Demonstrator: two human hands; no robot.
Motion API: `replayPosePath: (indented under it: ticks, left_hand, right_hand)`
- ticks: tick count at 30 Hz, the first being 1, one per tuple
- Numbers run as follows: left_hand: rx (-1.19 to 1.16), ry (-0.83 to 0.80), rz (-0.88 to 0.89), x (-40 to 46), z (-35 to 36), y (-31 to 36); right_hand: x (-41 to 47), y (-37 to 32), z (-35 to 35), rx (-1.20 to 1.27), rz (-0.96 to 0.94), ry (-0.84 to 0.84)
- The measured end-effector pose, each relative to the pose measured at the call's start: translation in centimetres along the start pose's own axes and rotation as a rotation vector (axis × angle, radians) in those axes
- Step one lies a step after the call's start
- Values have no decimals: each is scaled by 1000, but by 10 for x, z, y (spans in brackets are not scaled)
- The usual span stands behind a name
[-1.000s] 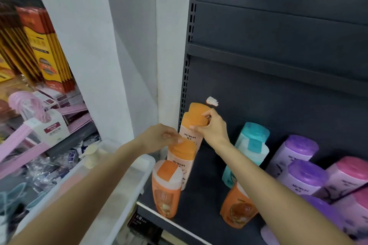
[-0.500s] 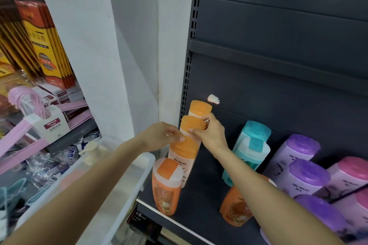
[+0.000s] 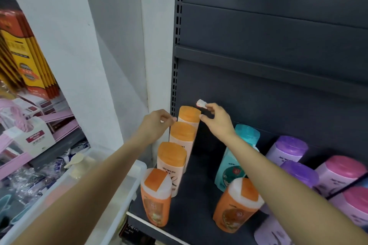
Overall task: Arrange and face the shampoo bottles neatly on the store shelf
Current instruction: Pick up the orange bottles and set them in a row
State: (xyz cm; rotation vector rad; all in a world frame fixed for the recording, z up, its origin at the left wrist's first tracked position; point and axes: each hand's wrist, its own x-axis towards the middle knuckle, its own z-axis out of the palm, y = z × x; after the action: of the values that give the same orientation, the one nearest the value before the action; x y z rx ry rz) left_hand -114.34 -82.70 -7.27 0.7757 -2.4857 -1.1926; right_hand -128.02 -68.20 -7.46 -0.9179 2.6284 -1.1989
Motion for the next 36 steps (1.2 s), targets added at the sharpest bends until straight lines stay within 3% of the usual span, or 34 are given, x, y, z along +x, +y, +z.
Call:
replayPosePath:
  ticks: [3, 14, 23, 30, 36]
  left_hand:
    - [16, -92, -89, 7, 7, 5]
    - [-24, -147, -158, 17, 14, -2]
    - [15, -127, -157, 14, 13, 3]
    - [105, -26, -34, 12, 3, 27]
    - [103, -79, 152, 11, -3, 63]
  right_hand:
    - [11, -1, 2, 7, -42, -56]
    - [25, -1, 25, -121, -31, -85]
    - [4, -3, 7, 78, 21, -58]
    - [-2, -34, -40, 203, -97, 67]
    - [-19, -70, -82, 345, -198, 149]
